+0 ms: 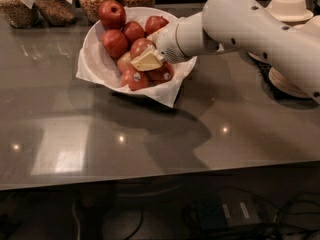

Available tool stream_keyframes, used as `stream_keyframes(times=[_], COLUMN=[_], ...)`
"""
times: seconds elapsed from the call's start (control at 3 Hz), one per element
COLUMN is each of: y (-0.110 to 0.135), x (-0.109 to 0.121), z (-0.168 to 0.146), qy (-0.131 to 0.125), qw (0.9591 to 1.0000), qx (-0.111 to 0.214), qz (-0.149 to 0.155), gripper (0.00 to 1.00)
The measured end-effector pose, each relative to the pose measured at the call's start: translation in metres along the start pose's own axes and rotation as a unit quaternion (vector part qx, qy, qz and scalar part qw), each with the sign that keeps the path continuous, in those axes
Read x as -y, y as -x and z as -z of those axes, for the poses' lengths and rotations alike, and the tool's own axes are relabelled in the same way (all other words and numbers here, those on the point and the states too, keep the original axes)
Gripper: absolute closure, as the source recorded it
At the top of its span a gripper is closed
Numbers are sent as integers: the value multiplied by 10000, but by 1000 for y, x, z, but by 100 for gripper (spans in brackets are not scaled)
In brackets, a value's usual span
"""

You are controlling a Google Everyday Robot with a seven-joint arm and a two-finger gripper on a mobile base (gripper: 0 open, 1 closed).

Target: Pick apple from white bowl

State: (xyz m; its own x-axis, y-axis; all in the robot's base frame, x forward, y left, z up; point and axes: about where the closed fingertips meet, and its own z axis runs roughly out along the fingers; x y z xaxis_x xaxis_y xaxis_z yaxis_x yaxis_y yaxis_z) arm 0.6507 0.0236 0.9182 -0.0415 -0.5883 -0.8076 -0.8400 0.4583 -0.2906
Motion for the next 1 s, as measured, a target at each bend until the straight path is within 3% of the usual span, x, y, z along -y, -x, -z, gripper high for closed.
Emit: stream_keyframes(times=[0.67,1.0], y=[0,9], x=[-1,-3], z=[-1,4], qy=[13,88], qw=[10000,9998], qx=[8,-40], qz=[5,148], gripper=[85,100])
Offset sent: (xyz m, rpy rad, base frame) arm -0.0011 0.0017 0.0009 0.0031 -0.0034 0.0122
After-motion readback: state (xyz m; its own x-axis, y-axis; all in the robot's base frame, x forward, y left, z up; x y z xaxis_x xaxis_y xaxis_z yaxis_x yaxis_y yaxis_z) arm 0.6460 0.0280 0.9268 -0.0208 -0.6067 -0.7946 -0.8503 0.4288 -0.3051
